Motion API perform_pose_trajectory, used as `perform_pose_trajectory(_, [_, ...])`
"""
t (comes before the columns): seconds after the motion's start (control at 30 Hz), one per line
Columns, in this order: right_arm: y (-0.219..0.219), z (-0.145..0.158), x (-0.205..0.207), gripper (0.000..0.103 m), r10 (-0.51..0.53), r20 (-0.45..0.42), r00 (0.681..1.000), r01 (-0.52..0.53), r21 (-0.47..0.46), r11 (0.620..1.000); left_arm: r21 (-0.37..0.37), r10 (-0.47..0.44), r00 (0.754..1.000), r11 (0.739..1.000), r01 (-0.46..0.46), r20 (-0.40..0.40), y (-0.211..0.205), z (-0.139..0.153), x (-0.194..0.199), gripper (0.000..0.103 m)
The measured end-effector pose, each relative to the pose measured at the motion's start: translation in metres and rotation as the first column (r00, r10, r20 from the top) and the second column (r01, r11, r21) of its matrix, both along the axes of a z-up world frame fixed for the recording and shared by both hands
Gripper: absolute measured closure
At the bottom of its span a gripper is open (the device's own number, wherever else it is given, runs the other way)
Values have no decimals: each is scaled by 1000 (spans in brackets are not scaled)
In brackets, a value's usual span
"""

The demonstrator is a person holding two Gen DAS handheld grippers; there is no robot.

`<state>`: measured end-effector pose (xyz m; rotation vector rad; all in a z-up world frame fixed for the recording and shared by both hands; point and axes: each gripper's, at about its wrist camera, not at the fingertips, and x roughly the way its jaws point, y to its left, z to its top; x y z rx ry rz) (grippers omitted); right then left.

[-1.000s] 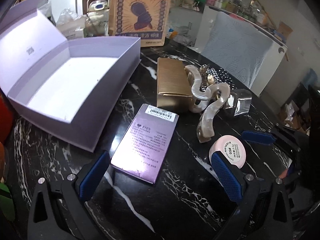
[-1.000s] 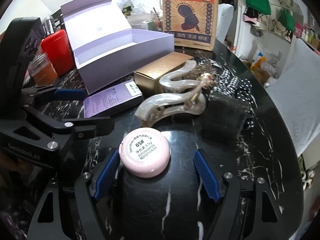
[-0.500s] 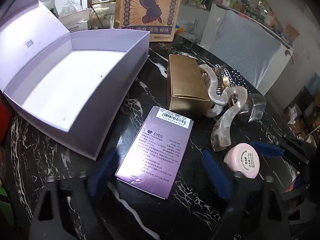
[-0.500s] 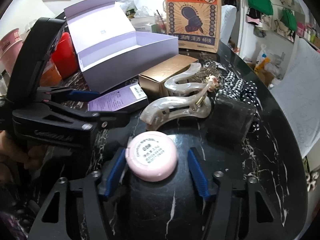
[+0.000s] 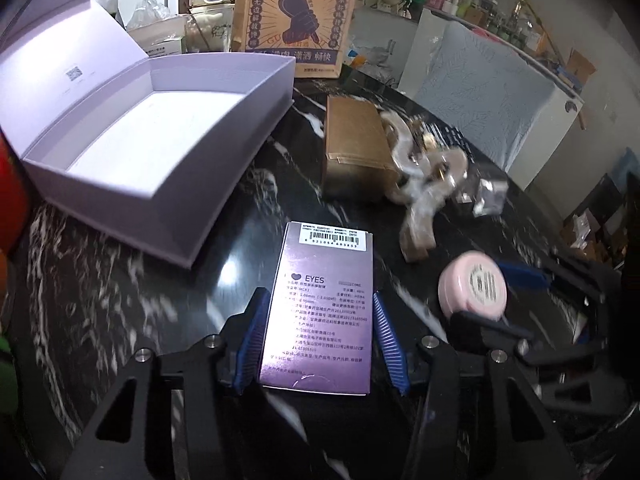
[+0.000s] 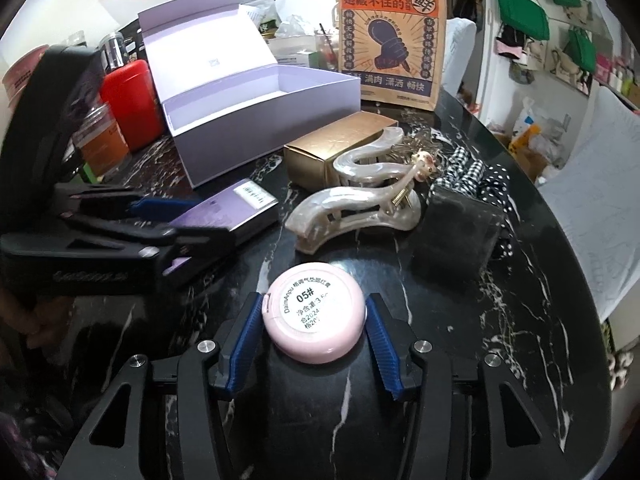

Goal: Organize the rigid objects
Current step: 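Lift the pink compact with the right tool while the left tool lifts the purple box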

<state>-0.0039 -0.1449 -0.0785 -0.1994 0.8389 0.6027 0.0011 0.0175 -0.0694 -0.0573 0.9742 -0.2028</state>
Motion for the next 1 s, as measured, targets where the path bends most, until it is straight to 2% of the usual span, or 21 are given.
perform_pose_trajectory(0.17, [-4, 1, -9, 52, 6, -4, 1000, -6, -12, 1000, 10, -13, 1000, 1000, 14, -23, -4, 2, -23, 51])
perform_pose_trajectory(0.33, [-6, 1, -14, 51, 3, -15, 1000, -3, -1, 1000, 11, 1, 1000, 1000, 0, -25, -3, 3, -28, 51])
perform_pose_trajectory(0.5, [-2, -1, -15, 50, -8, -1, 1000, 8, -19, 1000, 134, 0, 1000, 991, 1, -6, -16, 1, -25, 49])
perform_pose_trajectory(0.6, [1, -2, -15, 47, -11, 6, 1000, 11, -20, 1000, 108, -8, 1000, 994, 8, -2, -17, 0, -23, 48])
perform_pose_trajectory(0.77, [3, -3, -14, 49, -26, 11, 1000, 26, -17, 1000, 112, 6, 1000, 994, -7, 12, -16, -1, -23, 48])
perform_pose_trajectory(0.83, [3, -3, -14, 52, -37, 11, 999, 37, -25, 999, 105, 22, 1000, 994, -22, -1, -15, 0, -20, 52])
perform_pose_trajectory(1.0, [1, 0, -19, 52, -16, -11, 1000, 16, 7, 1000, 55, 36, 999, 998, -34, -32, -8, 3, -24, 52])
